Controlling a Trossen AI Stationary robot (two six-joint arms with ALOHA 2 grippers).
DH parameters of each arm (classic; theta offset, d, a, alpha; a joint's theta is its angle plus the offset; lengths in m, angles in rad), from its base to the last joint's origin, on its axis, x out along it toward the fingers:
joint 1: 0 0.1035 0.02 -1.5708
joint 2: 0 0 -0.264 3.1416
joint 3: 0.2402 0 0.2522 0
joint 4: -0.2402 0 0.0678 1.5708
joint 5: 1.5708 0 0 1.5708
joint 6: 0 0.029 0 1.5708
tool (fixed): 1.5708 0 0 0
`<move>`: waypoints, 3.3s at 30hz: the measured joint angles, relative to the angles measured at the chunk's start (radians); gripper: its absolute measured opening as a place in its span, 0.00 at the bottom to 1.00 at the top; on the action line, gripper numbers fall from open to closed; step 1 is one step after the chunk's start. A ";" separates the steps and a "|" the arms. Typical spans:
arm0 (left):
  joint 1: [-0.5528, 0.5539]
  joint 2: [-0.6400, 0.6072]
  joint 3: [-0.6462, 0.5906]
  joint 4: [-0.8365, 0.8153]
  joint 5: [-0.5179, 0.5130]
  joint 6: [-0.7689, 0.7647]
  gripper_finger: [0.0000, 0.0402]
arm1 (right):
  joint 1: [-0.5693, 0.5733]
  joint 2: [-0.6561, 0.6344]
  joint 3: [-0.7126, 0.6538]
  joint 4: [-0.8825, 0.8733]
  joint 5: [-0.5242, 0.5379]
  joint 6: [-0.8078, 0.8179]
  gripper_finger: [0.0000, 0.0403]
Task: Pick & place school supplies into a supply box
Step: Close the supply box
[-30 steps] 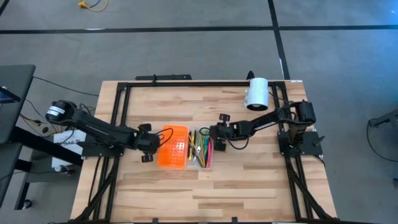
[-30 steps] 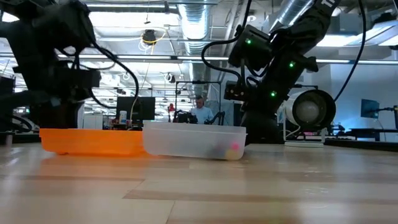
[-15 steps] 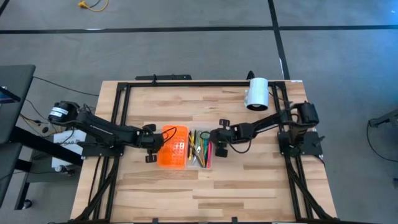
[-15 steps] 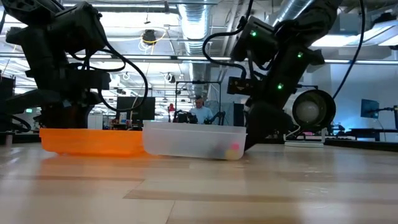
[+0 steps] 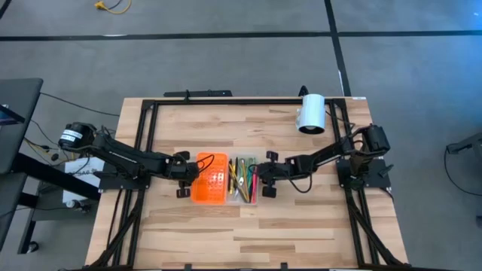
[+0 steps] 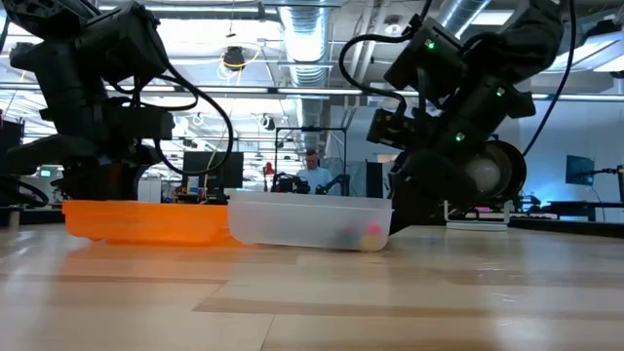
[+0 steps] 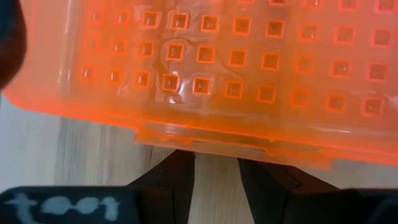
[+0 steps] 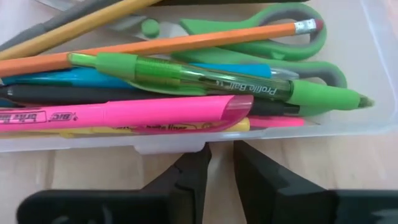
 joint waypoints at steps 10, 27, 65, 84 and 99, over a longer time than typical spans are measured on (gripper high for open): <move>0.000 0.000 -0.001 0.018 0.027 0.013 0.29 | 0.004 -0.002 -0.016 0.030 -0.031 0.025 0.17; 0.000 0.000 0.032 -0.001 0.033 0.039 0.29 | 0.004 -0.002 -0.016 0.030 -0.031 0.025 0.17; -0.002 -0.087 0.100 -0.099 0.032 0.038 0.29 | 0.005 -0.002 -0.018 0.035 -0.031 0.026 0.17; -0.029 -0.087 0.240 -0.248 0.015 0.037 0.29 | 0.004 -0.002 -0.018 0.035 -0.031 0.026 0.17; -0.029 -0.028 0.243 -0.254 0.046 0.030 0.29 | -0.001 -0.019 0.004 -0.026 -0.050 0.020 0.17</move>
